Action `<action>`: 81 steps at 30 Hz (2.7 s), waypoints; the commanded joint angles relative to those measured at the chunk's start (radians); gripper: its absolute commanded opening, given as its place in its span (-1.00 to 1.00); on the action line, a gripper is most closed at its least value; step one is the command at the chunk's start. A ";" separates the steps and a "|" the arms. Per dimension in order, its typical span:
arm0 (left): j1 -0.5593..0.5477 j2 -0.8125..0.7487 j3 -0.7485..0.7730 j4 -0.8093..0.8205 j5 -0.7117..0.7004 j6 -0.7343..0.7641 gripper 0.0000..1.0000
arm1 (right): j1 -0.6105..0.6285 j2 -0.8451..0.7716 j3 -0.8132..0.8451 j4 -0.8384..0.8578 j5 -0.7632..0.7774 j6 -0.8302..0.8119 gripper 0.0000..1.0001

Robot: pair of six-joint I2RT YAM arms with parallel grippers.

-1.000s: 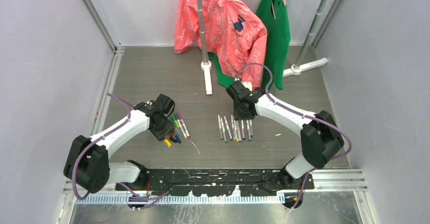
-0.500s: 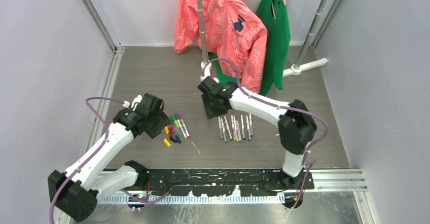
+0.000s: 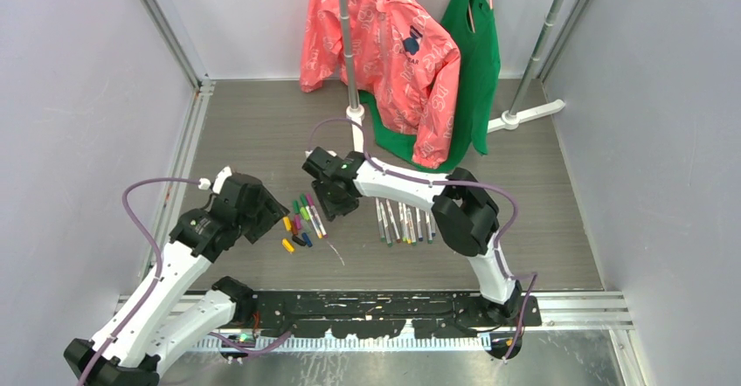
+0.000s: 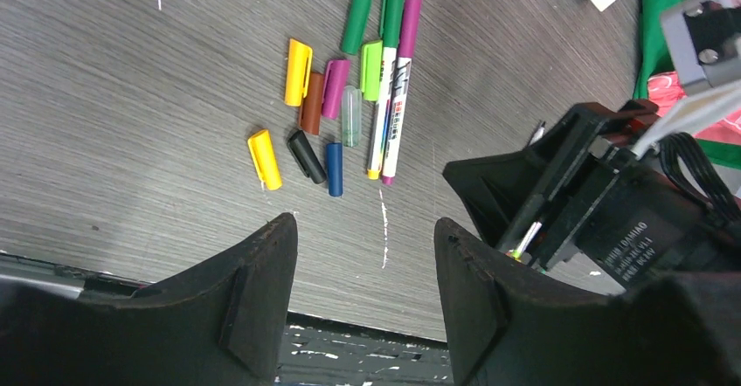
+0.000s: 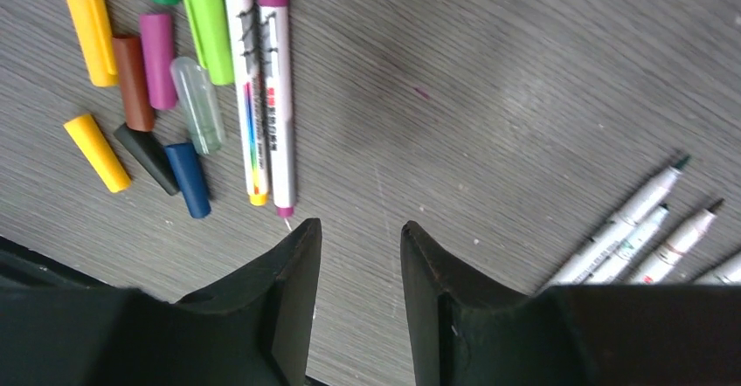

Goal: Open the pen caps

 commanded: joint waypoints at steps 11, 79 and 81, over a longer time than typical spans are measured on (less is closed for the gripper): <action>0.001 -0.061 0.003 -0.024 -0.041 0.038 0.17 | 0.028 0.125 0.185 -0.027 -0.008 -0.011 -0.11; 0.002 -0.180 -0.031 -0.093 -0.108 -0.003 0.15 | 0.140 0.284 0.091 -0.042 0.111 0.006 -0.62; 0.001 -0.184 -0.033 -0.098 -0.109 -0.009 0.15 | 0.140 0.281 0.077 -0.037 0.100 0.015 -0.75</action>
